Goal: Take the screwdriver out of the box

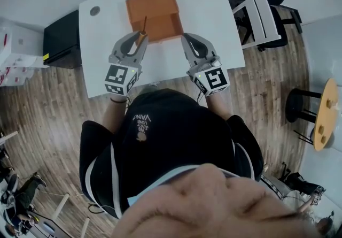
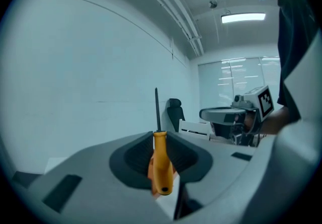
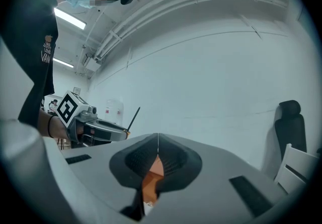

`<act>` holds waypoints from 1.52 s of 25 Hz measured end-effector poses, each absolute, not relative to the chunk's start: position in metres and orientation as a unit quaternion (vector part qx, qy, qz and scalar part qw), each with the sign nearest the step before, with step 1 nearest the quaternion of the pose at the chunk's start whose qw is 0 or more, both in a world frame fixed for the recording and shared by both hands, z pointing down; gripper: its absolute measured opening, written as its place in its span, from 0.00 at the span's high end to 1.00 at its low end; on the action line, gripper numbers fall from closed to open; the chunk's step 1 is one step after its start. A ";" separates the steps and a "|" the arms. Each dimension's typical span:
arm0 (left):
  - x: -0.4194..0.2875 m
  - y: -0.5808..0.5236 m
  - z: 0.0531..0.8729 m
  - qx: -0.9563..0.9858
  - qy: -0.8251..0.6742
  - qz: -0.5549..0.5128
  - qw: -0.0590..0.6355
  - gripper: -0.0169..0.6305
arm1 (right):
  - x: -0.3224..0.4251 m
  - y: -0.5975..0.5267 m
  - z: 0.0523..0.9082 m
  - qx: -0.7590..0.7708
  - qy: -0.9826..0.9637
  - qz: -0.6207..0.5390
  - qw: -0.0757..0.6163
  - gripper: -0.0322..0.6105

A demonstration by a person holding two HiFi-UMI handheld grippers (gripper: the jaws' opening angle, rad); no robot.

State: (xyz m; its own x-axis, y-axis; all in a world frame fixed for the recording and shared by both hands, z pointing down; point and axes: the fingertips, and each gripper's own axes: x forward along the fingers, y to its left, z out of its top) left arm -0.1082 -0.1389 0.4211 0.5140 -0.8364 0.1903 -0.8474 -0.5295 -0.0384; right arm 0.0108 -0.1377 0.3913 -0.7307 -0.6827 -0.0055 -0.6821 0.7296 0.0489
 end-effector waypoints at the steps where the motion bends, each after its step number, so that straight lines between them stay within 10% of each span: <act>1: -0.110 -0.138 0.422 0.868 -0.486 0.093 0.032 0.84 | 0.010 -0.138 0.391 0.366 -0.930 -0.025 0.006 0.93; 38: -0.121 -0.123 0.431 0.871 -0.483 0.080 0.039 0.84 | -0.001 -0.145 0.416 0.374 -0.927 -0.001 0.035 0.93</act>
